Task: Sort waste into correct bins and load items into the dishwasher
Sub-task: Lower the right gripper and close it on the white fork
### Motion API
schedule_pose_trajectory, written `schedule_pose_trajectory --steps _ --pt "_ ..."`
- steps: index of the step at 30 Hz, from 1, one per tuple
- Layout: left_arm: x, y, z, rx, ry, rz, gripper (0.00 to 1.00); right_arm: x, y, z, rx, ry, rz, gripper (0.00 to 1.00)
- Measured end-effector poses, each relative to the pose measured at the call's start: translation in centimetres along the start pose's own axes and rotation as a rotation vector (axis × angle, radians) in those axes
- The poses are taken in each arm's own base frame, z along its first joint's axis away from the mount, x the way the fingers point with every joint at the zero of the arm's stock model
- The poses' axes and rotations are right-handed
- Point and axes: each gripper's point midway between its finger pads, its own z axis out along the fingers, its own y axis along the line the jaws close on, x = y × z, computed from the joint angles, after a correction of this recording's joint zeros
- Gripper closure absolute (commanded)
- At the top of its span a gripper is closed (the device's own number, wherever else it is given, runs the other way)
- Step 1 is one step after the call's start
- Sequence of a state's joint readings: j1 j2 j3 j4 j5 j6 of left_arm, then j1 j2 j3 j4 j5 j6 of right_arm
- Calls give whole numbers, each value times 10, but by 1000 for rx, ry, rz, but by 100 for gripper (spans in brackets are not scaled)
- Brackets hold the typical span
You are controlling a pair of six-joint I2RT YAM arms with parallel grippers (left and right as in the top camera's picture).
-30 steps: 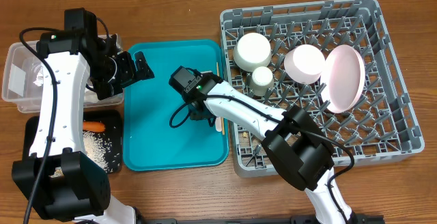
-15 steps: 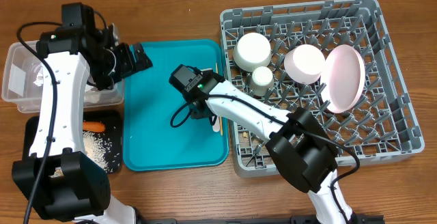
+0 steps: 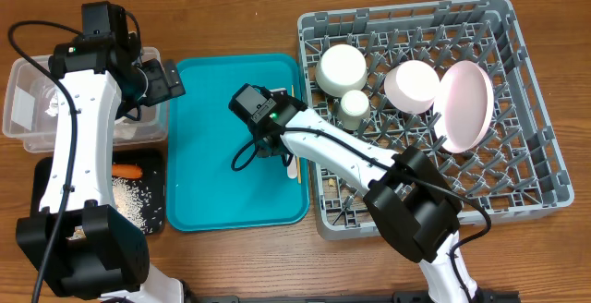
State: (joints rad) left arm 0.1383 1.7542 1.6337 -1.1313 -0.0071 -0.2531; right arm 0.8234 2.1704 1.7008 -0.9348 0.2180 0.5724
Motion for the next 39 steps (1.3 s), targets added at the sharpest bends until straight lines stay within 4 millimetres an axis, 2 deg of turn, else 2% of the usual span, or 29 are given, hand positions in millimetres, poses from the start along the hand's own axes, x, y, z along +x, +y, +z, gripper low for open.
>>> schedule_pose_trajectory --steps 6,9,13,19,26,30,33,39 --pt "-8 18 -12 -107 -32 61 0 -1 -8 7 7 2 17 51" --pt "-15 21 -23 -132 -54 91 0 -1 -11 13 7 -3 34 46" --pt "-24 23 -33 -149 -81 145 0 2 -13 19 4 -1 46 45" --pt "-23 24 -34 -161 -74 208 0 5 -9 26 -26 1 57 47" --pt "-23 24 -34 -163 -71 230 0 8 -4 29 -56 12 60 64" --pt "-23 24 -34 -163 -71 230 0 8 -4 29 -58 12 61 63" --pt "-23 24 -34 -163 -71 230 0 7 -6 29 -46 3 60 56" --pt "-23 24 -34 -163 -71 230 0 6 -12 28 -8 -7 54 54"
